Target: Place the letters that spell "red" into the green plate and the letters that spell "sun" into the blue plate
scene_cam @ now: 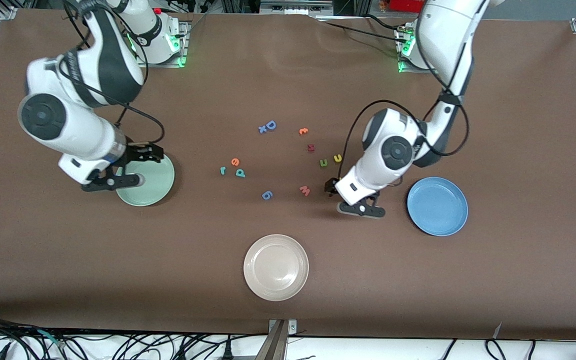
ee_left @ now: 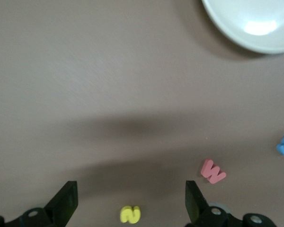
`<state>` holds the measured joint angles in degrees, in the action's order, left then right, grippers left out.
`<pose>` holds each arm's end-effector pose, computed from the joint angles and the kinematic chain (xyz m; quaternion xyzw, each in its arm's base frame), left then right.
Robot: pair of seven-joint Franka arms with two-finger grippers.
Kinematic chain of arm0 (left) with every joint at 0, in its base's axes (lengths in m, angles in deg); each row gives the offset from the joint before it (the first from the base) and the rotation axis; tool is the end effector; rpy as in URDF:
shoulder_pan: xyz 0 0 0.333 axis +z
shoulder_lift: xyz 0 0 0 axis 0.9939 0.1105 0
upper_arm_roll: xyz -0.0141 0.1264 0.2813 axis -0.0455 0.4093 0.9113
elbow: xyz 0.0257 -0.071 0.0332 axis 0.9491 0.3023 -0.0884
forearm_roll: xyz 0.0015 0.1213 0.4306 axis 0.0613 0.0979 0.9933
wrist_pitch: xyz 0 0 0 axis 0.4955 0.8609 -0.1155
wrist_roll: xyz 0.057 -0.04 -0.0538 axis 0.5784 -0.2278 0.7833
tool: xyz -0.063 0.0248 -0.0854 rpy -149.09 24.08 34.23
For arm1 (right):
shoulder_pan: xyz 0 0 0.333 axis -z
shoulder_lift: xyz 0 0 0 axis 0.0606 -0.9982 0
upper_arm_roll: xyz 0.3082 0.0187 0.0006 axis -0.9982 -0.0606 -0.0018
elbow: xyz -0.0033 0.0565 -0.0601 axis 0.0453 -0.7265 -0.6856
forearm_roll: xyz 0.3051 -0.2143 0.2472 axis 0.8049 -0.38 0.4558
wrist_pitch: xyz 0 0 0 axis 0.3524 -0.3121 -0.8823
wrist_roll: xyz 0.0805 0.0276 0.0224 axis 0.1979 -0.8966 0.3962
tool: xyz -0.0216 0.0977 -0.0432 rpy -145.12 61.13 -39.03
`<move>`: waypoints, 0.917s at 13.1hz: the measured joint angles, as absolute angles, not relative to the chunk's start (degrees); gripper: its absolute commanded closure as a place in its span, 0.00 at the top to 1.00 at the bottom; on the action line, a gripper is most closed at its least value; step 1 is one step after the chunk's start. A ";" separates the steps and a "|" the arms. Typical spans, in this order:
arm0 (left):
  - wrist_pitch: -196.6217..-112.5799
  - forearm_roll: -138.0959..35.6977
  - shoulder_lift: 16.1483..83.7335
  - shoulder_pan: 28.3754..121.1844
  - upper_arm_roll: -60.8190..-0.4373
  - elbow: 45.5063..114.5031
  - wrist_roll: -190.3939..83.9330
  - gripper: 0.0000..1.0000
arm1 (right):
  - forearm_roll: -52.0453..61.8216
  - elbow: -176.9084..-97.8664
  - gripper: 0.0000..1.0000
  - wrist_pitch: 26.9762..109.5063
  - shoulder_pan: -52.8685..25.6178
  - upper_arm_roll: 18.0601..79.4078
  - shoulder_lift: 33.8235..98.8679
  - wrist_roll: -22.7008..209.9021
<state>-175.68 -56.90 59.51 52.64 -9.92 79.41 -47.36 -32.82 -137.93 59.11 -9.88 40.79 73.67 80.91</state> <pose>0.6250 -0.3445 0.1885 0.9951 -0.0531 0.0054 0.0837 0.6424 0.1795 0.3698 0.9940 0.0732 -0.0793 0.0167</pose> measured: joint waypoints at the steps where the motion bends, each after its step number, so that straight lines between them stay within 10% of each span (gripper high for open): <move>1: -179.42 -56.89 59.51 51.49 -9.88 82.27 -46.91 1.00 | -32.82 -139.89 0.99 62.12 -10.99 40.78 73.05 79.16; 12: -188.73 -42.49 56.91 48.17 -9.60 93.38 -34.23 0.96 | -32.80 -153.65 0.76 89.36 -15.41 35.16 64.20 64.64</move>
<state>-188.73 -42.49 56.91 48.17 -9.60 93.38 -34.23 -32.80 -153.65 89.36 -15.41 35.16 64.20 64.64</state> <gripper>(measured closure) 0.026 0.128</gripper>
